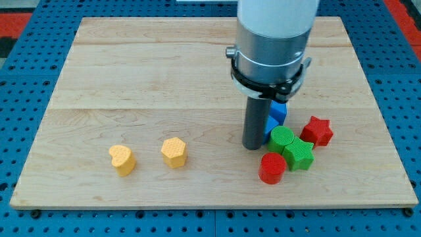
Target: Move red circle into green star
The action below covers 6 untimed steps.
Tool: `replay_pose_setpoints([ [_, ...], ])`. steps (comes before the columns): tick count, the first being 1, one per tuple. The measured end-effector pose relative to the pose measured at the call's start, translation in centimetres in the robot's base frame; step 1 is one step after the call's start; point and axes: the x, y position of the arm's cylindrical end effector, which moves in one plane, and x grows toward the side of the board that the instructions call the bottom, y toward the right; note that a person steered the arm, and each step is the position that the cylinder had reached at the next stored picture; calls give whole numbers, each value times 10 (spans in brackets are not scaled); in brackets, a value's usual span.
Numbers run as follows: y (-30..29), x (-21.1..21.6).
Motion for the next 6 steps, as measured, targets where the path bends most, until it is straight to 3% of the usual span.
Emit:
replay_pose_setpoints([
  [1, 35, 0],
  [3, -30, -39],
  [5, -52, 43],
  [6, -52, 55],
])
